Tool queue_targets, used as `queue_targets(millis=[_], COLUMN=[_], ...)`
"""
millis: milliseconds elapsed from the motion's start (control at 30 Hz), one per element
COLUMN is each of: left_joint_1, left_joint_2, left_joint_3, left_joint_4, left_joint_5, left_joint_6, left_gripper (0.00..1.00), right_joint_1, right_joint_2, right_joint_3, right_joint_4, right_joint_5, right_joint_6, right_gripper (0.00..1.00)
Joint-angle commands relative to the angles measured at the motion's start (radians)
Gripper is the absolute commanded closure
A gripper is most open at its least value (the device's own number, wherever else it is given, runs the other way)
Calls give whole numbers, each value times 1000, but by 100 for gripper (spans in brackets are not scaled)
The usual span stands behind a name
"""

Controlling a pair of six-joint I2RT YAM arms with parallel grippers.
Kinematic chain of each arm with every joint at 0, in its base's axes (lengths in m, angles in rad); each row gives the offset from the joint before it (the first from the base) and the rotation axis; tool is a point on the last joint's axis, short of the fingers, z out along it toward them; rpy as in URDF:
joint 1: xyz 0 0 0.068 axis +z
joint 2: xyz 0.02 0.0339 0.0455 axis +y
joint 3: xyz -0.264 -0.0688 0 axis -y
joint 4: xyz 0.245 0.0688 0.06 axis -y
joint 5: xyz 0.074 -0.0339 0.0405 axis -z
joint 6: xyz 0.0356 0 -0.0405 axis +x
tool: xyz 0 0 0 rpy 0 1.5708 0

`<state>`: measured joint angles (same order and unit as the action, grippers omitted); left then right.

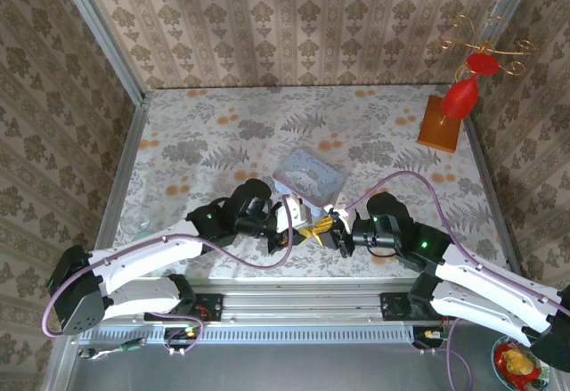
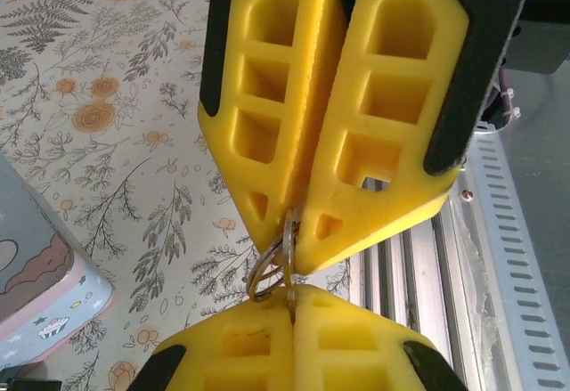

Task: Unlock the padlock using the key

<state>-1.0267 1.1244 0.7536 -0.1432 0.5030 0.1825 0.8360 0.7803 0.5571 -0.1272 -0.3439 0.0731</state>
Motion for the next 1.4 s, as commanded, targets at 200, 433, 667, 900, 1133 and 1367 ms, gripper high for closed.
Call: queue_targets(millis=[200,433,667,900,1133,1367], left_joint_1=[-10,-9,-11,-3,81,160], left_joint_2=[15,20,40,-5,-204,-367], left_joint_3=[38,39,56,51,-122,-284], left_joint_4=[-57,-67,-98,-100,173,295], left_joint_5=[52,68,75,30,-132,-384], left_joint_6=[37,35,44,32,-170,-487], left_gripper=[100,100,100,95,70,53], right_joint_1=[8,14,16,14,-43,-80], right_joint_2=[11,26,30,25,-93,-129], right_joint_3=[40,45,55,63,-40,-204], right_joint_4=[-21,-32,-48,-52,55,283], right_joint_5=[46,48,51,83,264,285], right_joint_6=[-27,-27,-28,3,193,504], right_gripper=[82,84,95,100,100,100])
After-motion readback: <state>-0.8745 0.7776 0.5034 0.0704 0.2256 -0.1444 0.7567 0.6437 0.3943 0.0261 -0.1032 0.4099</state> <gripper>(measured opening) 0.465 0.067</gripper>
